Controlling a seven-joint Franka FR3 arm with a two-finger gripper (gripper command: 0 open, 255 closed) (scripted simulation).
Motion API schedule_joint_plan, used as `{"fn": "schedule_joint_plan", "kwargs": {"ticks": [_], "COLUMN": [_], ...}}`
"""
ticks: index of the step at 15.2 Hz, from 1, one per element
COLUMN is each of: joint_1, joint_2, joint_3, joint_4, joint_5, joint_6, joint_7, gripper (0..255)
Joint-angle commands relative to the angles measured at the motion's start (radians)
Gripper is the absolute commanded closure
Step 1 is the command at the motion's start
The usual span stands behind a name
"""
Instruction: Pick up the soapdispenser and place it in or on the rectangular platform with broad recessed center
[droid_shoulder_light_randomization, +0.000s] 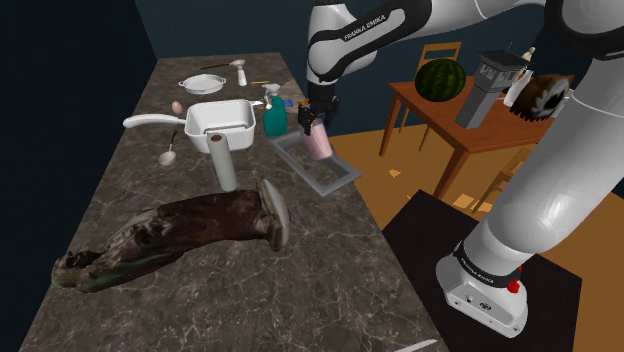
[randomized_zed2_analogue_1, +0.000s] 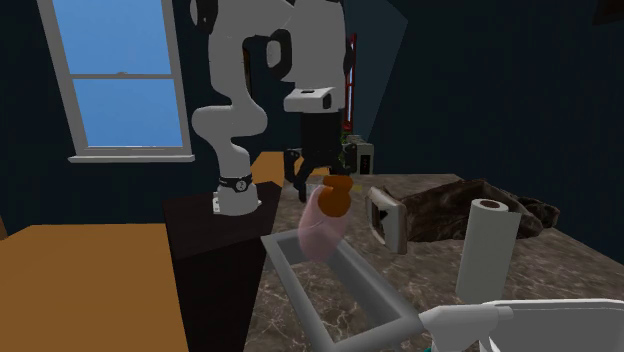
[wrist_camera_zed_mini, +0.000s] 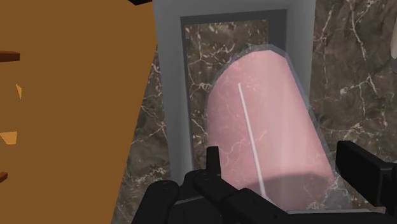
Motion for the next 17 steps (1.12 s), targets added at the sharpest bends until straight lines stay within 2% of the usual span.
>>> {"fn": "schedule_joint_plan", "kwargs": {"ticks": [1, 2, 7, 11, 17], "joint_1": [0.000, 0.001, 0.000, -0.003, -0.003], "joint_2": [0.005, 0.007, 0.005, -0.046, -0.046], "joint_3": [0.000, 0.000, 0.000, -0.001, -0.001], "joint_4": [-0.006, -0.005, -0.006, 0.065, 0.065], "joint_5": [0.000, 0.000, 0.000, 0.009, 0.009], "joint_6": [-0.002, -0.001, -0.002, -0.123, -0.123], "joint_7": [0.001, 0.002, 0.001, -0.006, -0.006], "gripper": [255, 0, 0, 0, 0]}}
